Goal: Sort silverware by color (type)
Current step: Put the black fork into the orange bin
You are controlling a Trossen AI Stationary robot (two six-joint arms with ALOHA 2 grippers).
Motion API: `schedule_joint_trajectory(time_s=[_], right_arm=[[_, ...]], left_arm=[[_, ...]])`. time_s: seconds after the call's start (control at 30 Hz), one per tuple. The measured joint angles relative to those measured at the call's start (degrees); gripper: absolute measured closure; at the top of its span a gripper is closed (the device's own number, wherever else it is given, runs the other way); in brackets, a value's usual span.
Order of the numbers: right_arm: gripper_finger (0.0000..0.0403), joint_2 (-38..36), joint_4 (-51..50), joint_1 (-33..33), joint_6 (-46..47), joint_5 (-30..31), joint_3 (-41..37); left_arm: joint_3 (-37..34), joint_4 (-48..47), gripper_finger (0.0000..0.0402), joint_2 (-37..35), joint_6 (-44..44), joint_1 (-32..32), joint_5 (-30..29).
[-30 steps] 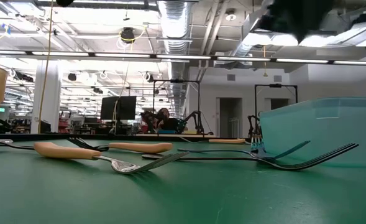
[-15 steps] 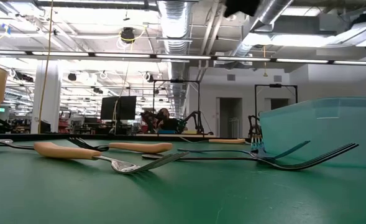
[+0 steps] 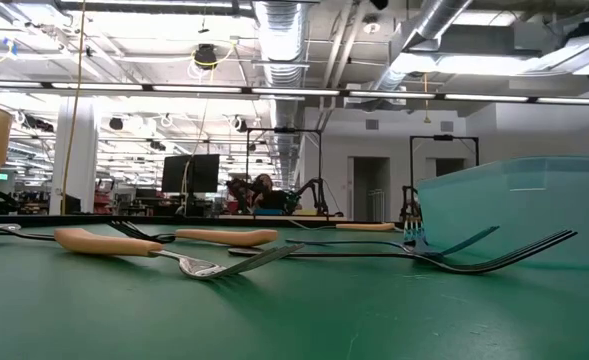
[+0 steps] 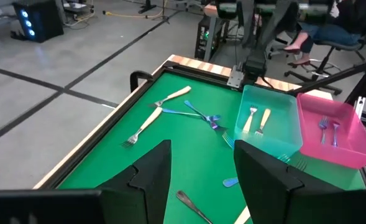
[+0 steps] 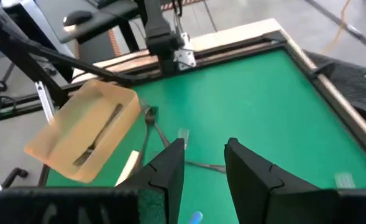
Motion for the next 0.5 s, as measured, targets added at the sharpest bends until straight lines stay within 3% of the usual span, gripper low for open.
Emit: schedule_joint_trajectory(time_s=[0.37, 0.5], right_arm=[[0.0267, -7.8, -17.9, 0.0, -3.7, 0.1, 0.0], [0.0267, -9.6, -19.2, -0.2, -5.2, 0.0, -1.1]], left_arm=[[0.0, 0.2, 0.0243, 0.2, -6.3, 0.0, -1.8], [0.0, 0.3, 0.0243, 0.2, -8.0, 0.0, -4.0]])
